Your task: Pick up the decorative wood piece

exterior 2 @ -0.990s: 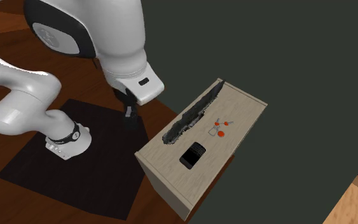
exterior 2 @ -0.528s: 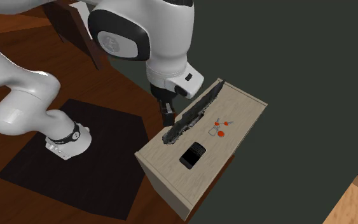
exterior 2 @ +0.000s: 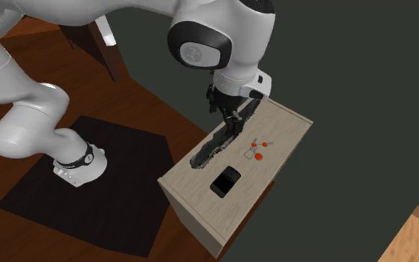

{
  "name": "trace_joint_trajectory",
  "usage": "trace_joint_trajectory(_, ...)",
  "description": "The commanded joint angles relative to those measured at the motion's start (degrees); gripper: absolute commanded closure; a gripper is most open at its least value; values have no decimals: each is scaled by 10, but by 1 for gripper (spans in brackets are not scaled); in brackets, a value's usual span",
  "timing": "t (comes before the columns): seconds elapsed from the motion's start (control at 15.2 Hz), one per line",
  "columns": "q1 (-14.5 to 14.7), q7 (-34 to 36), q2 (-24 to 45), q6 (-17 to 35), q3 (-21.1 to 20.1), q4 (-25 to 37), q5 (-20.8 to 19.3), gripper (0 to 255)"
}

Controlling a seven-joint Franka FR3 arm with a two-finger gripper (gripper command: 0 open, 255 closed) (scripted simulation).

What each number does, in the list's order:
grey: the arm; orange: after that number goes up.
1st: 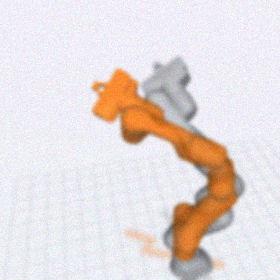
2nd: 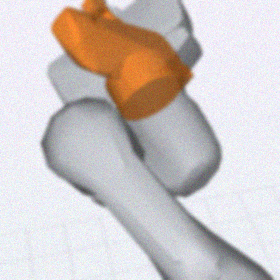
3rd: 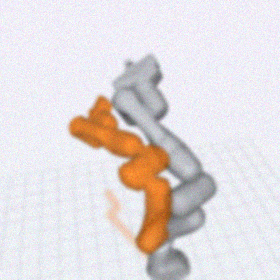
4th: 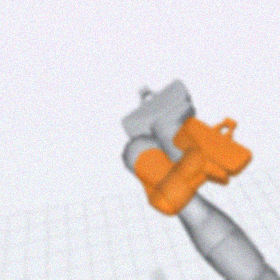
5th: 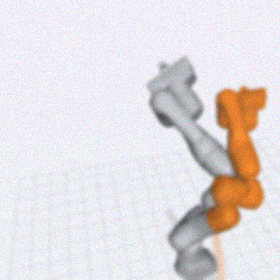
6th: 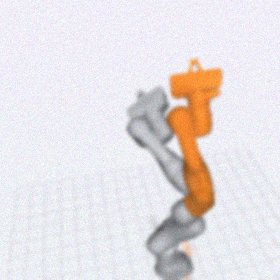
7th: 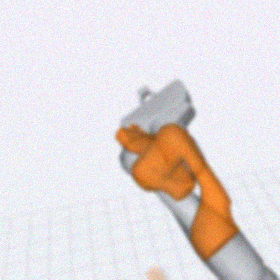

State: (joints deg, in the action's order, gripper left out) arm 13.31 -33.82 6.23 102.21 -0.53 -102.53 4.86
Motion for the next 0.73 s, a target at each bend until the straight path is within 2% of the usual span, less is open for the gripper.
trace_joint_trajectory(0.0, 8, -21, 40, 2, -10, 39, 3, 0)
trace_joint_trajectory(0.46, 38, -84, 162, -17, -45, 186, -1, 0)
trace_joint_trajectory(0.53, 41, -89, 172, -19, -48, 199, -2, 0)
trace_joint_trajectory(0.66, 41, -91, 173, -5, -48, 186, -2, 0)
